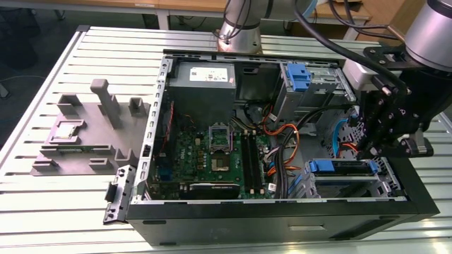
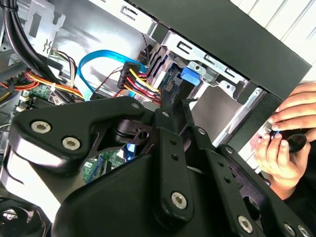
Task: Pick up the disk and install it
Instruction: 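Insert the first disk wire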
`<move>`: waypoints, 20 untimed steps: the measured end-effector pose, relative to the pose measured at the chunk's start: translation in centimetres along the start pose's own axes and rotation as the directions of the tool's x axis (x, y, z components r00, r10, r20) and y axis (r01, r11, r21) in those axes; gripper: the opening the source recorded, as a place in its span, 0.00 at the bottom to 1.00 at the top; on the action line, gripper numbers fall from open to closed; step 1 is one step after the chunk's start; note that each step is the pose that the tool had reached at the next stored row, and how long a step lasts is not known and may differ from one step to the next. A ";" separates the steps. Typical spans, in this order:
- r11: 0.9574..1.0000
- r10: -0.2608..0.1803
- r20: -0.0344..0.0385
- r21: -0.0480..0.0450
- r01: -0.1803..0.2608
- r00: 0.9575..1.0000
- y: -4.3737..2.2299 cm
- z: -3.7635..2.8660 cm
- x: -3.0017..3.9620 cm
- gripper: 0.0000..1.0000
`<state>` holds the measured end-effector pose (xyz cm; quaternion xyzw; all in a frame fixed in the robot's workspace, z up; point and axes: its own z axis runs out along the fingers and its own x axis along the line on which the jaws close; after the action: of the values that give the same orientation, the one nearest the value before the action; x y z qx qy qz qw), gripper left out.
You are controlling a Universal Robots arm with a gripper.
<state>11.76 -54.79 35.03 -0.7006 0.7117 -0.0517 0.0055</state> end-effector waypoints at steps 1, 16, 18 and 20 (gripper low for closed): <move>1.000 0.000 0.000 0.000 0.000 1.000 0.00 0.04 0.00 0.24; 1.000 0.000 0.000 0.000 0.000 1.000 0.01 0.07 0.00 0.66; 1.000 0.000 0.000 0.000 0.000 1.000 0.00 0.06 0.00 0.66; 1.000 0.000 0.000 0.000 0.000 1.000 0.00 0.06 0.00 0.66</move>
<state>11.76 -54.79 34.97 -0.7006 0.7117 -0.0517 0.0055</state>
